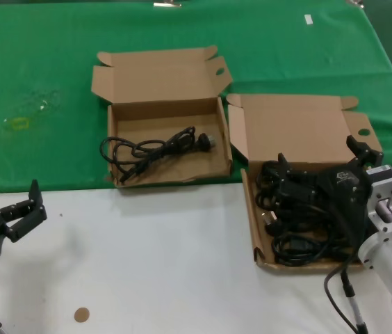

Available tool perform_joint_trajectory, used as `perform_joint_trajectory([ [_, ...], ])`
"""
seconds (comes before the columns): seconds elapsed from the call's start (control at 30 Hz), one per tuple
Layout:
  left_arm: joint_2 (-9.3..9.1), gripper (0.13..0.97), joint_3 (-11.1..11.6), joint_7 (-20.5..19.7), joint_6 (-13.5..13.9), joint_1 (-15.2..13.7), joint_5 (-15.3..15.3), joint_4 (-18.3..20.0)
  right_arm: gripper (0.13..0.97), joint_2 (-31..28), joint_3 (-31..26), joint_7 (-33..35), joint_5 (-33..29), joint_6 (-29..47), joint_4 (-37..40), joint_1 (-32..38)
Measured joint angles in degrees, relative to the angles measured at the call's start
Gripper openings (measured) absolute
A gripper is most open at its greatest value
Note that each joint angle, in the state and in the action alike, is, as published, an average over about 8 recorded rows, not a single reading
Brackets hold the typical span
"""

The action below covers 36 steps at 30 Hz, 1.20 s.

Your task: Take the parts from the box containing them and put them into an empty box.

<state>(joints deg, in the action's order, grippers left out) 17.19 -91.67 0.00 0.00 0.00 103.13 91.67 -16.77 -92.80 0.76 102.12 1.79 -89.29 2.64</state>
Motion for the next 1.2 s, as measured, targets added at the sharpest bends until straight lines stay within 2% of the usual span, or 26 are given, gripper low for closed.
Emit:
perform_joint_trajectory([
  [1.2,0.0,0.966,0.0,0.0,0.0,0.0,0.0,0.0,0.966,0.0,0.0,0.0,0.0,0.0,0.0,0.0],
])
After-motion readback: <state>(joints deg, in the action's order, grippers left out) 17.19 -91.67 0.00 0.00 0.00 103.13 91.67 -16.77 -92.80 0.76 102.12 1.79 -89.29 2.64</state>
